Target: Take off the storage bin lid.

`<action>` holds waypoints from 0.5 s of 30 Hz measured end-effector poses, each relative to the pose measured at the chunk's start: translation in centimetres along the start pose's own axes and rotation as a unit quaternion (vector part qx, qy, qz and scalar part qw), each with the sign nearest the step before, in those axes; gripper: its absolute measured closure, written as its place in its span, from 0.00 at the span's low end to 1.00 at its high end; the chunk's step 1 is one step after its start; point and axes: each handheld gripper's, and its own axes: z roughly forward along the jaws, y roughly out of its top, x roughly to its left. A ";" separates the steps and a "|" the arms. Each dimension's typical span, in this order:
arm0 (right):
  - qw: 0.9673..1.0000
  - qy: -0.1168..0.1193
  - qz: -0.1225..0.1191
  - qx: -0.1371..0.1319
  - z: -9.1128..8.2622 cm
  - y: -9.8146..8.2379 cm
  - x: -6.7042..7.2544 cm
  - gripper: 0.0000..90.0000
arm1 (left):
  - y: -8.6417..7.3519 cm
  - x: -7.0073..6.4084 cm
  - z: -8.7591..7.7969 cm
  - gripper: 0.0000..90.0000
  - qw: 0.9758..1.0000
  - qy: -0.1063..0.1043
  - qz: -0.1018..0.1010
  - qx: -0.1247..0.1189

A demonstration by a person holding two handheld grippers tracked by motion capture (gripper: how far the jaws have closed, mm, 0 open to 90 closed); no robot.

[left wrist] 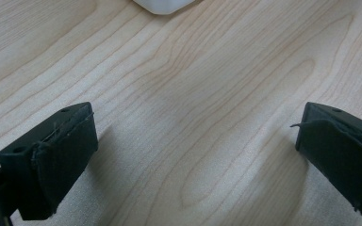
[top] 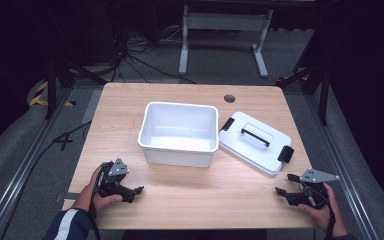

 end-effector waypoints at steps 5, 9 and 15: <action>1.000 -0.003 0.003 -0.002 0.0 0.0 0.1 0.28 | 0.0 0.0 0.0 0.00 1.000 0.001 -0.001 0.000; 1.000 -0.004 0.002 0.001 0.1 0.1 0.0 0.27 | 0.0 0.0 0.0 0.00 1.000 0.001 0.000 0.000; 1.000 -0.004 0.002 0.001 0.1 0.1 0.0 0.27 | 0.0 0.0 0.0 0.00 1.000 0.001 0.000 0.000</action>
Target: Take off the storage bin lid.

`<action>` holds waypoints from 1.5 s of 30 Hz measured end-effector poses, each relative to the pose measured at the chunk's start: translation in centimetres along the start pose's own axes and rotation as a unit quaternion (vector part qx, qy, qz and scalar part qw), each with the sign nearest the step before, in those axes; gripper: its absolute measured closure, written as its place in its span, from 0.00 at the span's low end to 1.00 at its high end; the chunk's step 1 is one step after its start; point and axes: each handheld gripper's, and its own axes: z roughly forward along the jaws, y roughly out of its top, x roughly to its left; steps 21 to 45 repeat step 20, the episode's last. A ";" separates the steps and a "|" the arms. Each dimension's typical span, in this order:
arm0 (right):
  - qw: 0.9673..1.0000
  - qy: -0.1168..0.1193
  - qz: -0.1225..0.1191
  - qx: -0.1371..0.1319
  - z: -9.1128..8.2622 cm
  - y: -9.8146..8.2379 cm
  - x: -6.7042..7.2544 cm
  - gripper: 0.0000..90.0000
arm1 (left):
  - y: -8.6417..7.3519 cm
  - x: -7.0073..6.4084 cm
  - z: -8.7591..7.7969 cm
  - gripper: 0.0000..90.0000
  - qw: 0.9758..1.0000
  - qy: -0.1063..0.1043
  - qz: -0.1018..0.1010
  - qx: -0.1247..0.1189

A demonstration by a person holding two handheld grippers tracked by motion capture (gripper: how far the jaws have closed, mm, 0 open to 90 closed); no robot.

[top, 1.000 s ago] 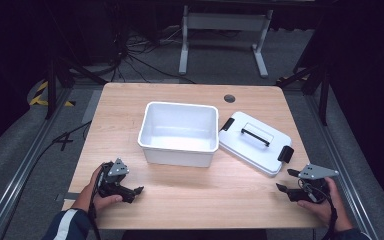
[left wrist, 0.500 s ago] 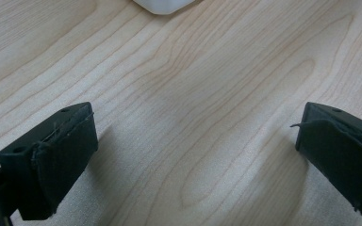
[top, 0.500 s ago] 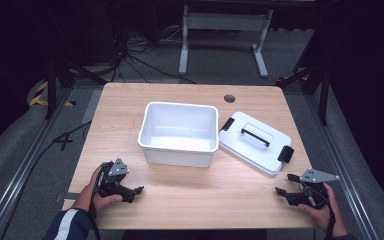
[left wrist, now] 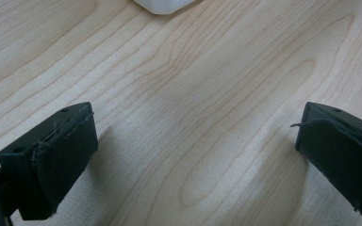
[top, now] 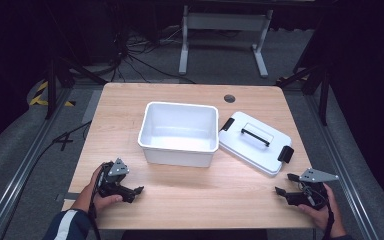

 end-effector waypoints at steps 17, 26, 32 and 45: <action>1.000 -0.001 0.001 0.001 0.0 0.0 0.0 0.26 | 0.2 0.1 0.2 0.00 1.000 0.000 0.001 0.000; 1.000 -0.001 0.001 0.001 0.0 0.0 0.0 0.26 | 0.2 0.1 0.2 0.00 1.000 -0.001 0.002 0.000; 1.000 -0.001 0.001 0.001 0.0 0.0 0.0 0.26 | 0.2 0.1 0.2 0.00 1.000 -0.001 0.002 0.000; 1.000 -0.001 0.001 0.001 0.0 0.0 0.0 0.26 | 0.2 0.1 0.2 0.00 1.000 -0.001 0.002 0.000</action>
